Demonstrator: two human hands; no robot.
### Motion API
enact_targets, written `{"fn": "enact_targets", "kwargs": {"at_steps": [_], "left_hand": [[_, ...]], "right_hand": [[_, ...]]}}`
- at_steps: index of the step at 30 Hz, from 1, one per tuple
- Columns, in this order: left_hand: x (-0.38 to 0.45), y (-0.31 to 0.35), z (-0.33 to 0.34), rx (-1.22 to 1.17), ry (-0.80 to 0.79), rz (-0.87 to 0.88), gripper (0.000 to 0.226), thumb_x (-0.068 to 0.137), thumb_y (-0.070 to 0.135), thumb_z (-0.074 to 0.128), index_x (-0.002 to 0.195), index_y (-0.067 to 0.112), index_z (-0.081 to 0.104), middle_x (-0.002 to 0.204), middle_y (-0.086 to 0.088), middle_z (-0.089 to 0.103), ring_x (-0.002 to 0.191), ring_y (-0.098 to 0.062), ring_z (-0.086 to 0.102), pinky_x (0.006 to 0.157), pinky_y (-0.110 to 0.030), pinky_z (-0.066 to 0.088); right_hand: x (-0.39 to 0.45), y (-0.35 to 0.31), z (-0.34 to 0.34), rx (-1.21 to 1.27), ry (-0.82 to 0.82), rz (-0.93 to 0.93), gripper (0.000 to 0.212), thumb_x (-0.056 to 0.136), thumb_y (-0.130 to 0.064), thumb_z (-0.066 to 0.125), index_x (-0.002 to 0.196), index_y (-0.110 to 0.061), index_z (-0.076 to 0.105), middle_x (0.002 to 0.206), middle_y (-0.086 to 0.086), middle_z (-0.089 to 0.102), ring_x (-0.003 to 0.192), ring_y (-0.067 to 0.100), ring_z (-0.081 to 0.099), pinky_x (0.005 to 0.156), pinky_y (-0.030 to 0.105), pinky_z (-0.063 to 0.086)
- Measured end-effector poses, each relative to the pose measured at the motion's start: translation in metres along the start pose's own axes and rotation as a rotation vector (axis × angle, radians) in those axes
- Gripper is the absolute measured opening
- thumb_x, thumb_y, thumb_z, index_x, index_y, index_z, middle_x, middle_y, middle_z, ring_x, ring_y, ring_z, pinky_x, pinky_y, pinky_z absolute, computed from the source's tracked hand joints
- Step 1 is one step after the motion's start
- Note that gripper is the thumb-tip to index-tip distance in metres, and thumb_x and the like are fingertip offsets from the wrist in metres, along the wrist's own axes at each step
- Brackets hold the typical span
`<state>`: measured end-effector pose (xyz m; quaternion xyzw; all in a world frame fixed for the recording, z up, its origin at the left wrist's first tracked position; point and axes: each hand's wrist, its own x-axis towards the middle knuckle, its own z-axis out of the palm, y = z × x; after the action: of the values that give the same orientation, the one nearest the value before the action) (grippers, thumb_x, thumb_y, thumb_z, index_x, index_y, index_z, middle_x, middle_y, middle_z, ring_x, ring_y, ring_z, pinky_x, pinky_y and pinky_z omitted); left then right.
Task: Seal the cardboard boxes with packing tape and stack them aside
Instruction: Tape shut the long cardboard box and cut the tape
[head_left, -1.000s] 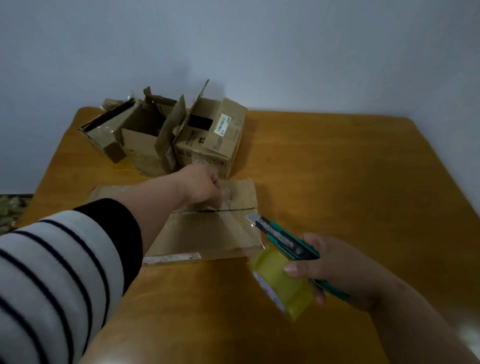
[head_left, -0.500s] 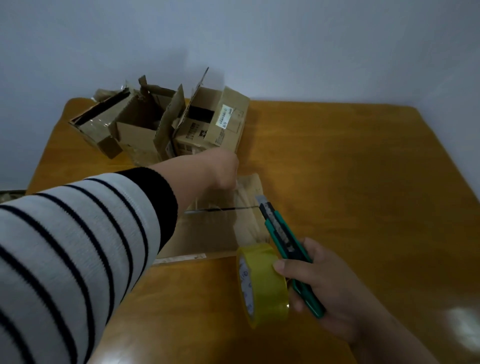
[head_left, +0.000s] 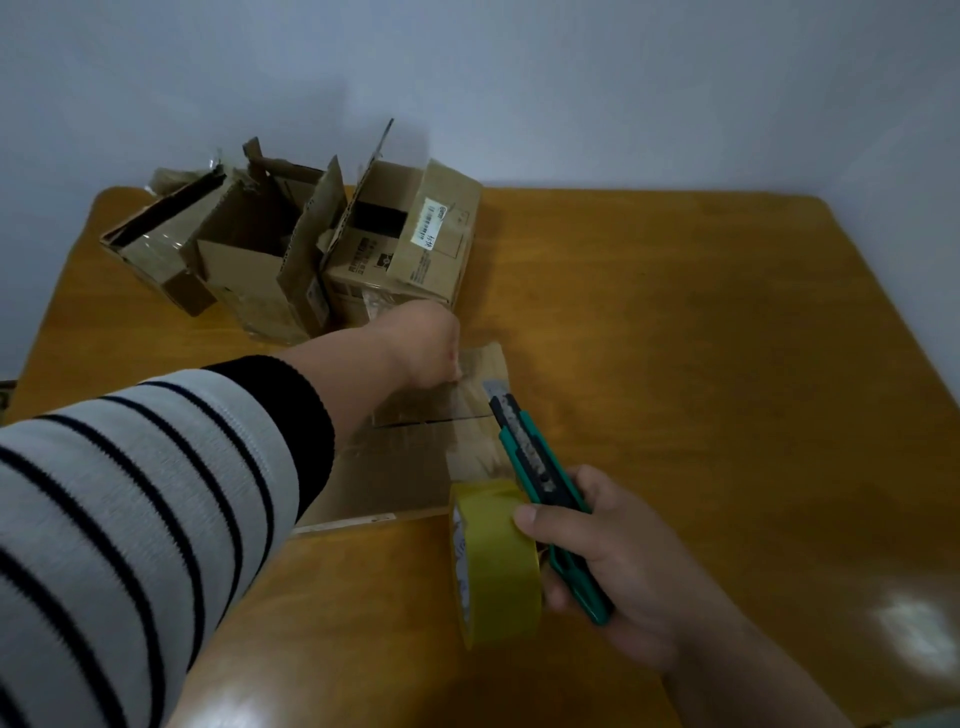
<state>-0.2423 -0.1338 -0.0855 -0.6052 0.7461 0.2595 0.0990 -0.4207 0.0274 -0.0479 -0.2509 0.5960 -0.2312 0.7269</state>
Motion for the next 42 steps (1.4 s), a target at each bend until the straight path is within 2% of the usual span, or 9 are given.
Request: {"fn": "enact_targets", "kwargs": {"at_steps": [7,15,22,29,32,34,37,39,42], "left_hand": [[0.003,-0.005,0.007,-0.09,0.041,0.004,0.008,0.087,0.026,0.07,0.084,0.022,0.064,0.09,0.001,0.063,0.085,-0.014,0.06,0.081,-0.034,0.055],[0.003,-0.016,0.013,-0.258,0.072,-0.018,0.025,0.079,0.027,0.078,0.086,0.026,0.055,0.093,0.004,0.057,0.083,-0.011,0.053,0.062,-0.024,0.042],[0.001,-0.021,0.012,-0.517,0.012,-0.044,0.022,0.08,0.015,0.076,0.091,0.025,0.059,0.098,0.006,0.056,0.086,-0.008,0.051,0.061,-0.021,0.036],[-0.001,-0.022,0.017,-0.561,0.027,-0.004,0.025,0.086,0.006,0.067,0.092,0.029,0.059,0.105,0.006,0.059,0.101,-0.013,0.055,0.073,-0.023,0.044],[-0.007,-0.021,0.022,-0.423,0.15,0.022,0.028,0.087,0.011,0.063,0.09,0.037,0.055,0.108,0.016,0.057,0.112,-0.01,0.048,0.098,-0.035,0.034],[-0.013,-0.021,0.024,-0.222,0.25,0.073,0.023,0.09,0.019,0.06,0.086,0.041,0.053,0.108,0.018,0.053,0.113,-0.012,0.043,0.098,-0.039,0.025],[-0.021,-0.028,0.025,-0.076,0.264,0.208,0.014,0.093,0.028,0.057,0.1,0.04,0.06,0.116,0.01,0.056,0.118,-0.018,0.046,0.105,-0.045,0.034],[-0.025,-0.032,0.022,-0.003,0.218,0.244,0.029,0.09,0.032,0.058,0.119,0.036,0.06,0.129,0.006,0.054,0.124,-0.02,0.044,0.106,-0.045,0.035],[-0.027,-0.035,0.018,0.105,0.052,0.228,0.066,0.078,0.04,0.065,0.139,0.039,0.04,0.147,0.006,0.038,0.136,-0.02,0.03,0.107,-0.045,0.024]], "right_hand": [[0.006,0.001,-0.002,-0.016,0.005,0.014,0.033,0.086,-0.014,0.074,0.112,-0.014,0.055,0.085,0.009,0.057,0.045,0.019,0.052,0.044,0.026,0.046],[0.005,0.001,0.0,-0.001,-0.014,0.032,0.034,0.085,-0.012,0.074,0.112,-0.013,0.055,0.081,0.009,0.057,0.047,0.018,0.052,0.044,0.026,0.045],[0.003,0.0,-0.001,0.001,-0.02,0.023,0.035,0.084,-0.012,0.075,0.113,-0.012,0.056,0.082,0.009,0.058,0.047,0.019,0.052,0.043,0.026,0.045],[-0.002,-0.001,-0.002,0.023,-0.031,0.008,0.035,0.085,-0.01,0.073,0.115,-0.009,0.055,0.085,0.011,0.056,0.045,0.018,0.05,0.04,0.024,0.044],[-0.003,-0.001,-0.003,0.03,-0.041,0.011,0.035,0.085,-0.01,0.072,0.115,-0.011,0.055,0.086,0.011,0.056,0.045,0.018,0.051,0.041,0.025,0.044],[-0.003,0.0,-0.005,0.043,-0.04,0.016,0.034,0.085,-0.011,0.073,0.114,-0.012,0.056,0.085,0.011,0.057,0.045,0.018,0.051,0.041,0.025,0.045],[-0.003,0.002,-0.006,0.049,-0.034,0.03,0.033,0.085,-0.011,0.073,0.113,-0.013,0.056,0.087,0.012,0.057,0.047,0.018,0.051,0.043,0.026,0.046],[-0.003,0.003,-0.007,0.034,-0.033,0.031,0.032,0.085,-0.011,0.073,0.112,-0.012,0.055,0.087,0.012,0.056,0.047,0.019,0.051,0.044,0.027,0.046],[-0.004,0.003,-0.007,0.036,-0.041,0.034,0.034,0.085,-0.011,0.073,0.114,-0.012,0.054,0.09,0.015,0.057,0.046,0.019,0.051,0.045,0.028,0.045]]}}
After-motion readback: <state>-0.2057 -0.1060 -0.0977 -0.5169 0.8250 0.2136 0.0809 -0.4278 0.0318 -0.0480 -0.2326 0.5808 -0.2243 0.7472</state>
